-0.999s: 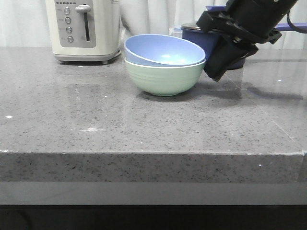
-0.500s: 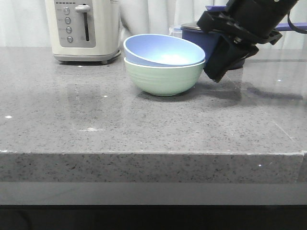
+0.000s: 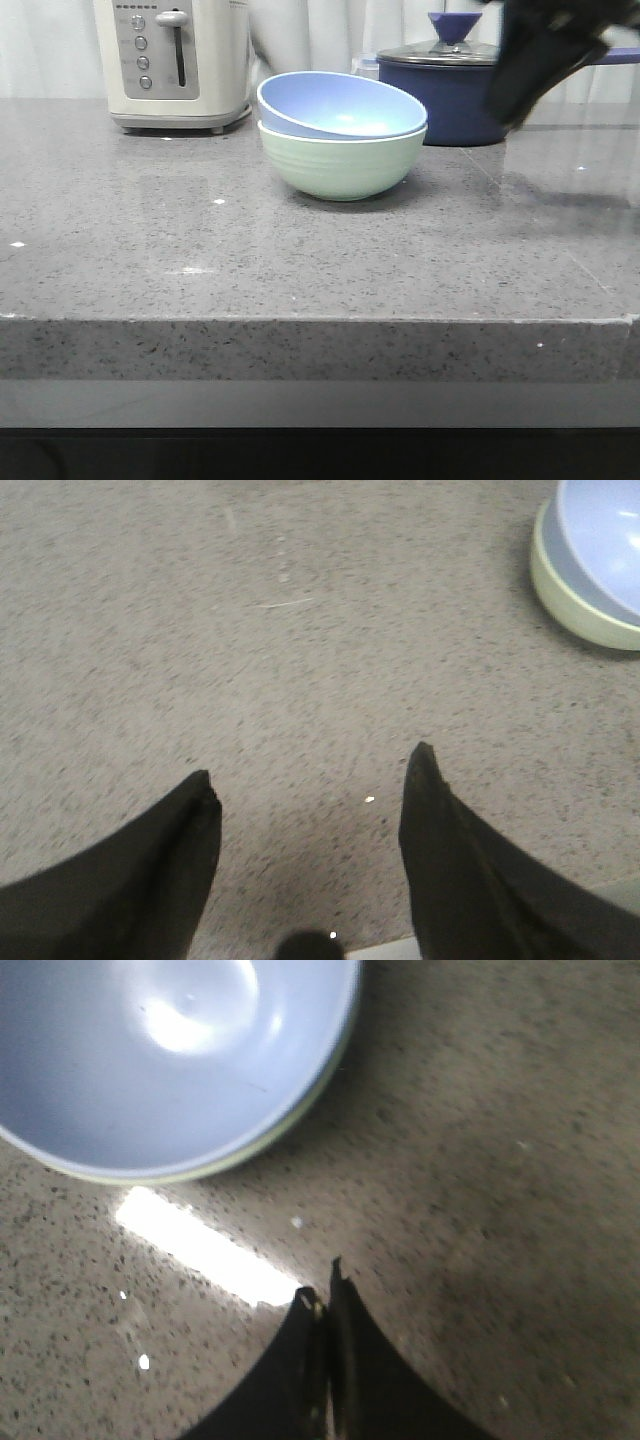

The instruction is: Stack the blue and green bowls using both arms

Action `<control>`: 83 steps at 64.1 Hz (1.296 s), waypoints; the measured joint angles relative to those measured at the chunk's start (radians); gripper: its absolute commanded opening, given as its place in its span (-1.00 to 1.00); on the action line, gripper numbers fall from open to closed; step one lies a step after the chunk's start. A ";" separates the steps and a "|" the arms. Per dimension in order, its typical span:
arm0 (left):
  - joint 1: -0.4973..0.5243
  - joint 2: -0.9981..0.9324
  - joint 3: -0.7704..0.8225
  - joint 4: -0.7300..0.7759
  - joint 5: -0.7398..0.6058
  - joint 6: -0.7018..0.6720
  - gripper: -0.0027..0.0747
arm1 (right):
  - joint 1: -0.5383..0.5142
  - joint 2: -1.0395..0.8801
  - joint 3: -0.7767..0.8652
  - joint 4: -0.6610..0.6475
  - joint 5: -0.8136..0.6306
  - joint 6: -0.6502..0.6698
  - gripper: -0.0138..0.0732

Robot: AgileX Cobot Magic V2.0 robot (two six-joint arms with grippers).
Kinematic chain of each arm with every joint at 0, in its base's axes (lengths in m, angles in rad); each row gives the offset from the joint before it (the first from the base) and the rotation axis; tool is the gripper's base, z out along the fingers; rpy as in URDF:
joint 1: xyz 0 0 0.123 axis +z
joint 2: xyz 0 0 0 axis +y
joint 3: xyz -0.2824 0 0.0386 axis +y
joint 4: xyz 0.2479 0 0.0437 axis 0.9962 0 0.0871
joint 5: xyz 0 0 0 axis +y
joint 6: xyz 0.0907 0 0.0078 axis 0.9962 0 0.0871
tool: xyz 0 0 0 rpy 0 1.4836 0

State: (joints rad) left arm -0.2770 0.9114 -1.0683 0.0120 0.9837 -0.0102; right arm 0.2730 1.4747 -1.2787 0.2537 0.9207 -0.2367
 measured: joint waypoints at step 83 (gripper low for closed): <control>0.080 -0.124 0.113 -0.004 -0.004 -0.006 -0.98 | 0.000 -0.882 0.480 -0.197 -0.058 0.323 -0.81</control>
State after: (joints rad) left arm -0.1971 0.7875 -0.9557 0.0076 0.9796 -0.0164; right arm 0.2730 0.5922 -0.7986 0.0565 0.8631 0.0860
